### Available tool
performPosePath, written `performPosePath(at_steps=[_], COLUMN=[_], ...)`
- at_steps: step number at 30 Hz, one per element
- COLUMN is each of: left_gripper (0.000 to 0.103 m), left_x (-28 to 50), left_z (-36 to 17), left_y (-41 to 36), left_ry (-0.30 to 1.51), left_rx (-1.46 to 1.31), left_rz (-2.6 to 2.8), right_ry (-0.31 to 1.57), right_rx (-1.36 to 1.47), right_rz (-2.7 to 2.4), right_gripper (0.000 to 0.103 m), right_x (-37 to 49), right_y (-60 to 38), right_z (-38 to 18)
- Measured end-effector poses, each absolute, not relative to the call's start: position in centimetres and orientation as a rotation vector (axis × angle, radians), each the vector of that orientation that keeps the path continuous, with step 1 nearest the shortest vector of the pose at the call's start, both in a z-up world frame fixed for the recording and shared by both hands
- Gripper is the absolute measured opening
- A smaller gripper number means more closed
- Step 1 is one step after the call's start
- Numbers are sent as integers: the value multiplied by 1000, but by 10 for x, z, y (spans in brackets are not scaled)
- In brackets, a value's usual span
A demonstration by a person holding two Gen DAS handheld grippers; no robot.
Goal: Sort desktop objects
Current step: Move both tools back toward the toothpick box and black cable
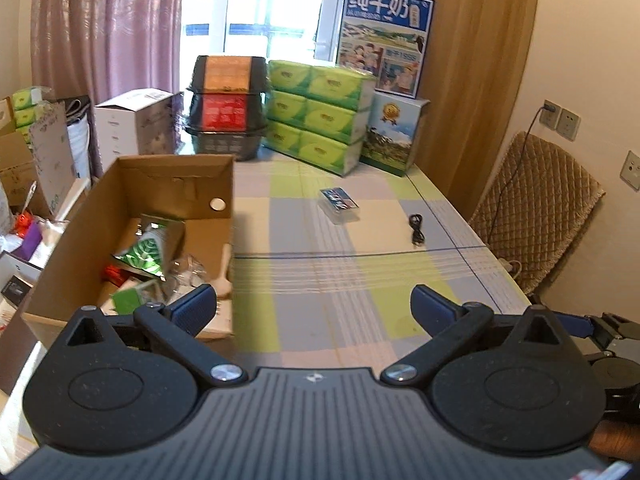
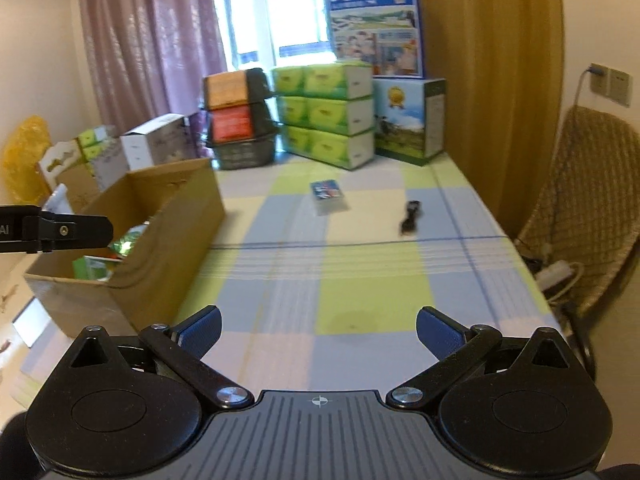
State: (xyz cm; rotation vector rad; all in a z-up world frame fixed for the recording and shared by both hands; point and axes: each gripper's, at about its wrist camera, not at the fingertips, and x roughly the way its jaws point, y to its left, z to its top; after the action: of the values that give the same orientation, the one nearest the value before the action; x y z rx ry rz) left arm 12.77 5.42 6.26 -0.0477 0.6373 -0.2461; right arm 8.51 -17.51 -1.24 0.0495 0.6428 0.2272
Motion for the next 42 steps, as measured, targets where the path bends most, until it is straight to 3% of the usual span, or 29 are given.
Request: performPosePath(at_steps=[21, 42], left_gripper=[102, 102], left_x=[176, 335], left_z=[24, -55], left_y=[-25, -59], left_ry=[641, 682], left_rx=[33, 29], left_rz=[-286, -171], right_ry=[618, 626], right_rx=[118, 72], right_rz=[111, 137], right_gripper=[101, 101], right_x=[123, 298], right_y=[-251, -267], right_z=[-27, -78])
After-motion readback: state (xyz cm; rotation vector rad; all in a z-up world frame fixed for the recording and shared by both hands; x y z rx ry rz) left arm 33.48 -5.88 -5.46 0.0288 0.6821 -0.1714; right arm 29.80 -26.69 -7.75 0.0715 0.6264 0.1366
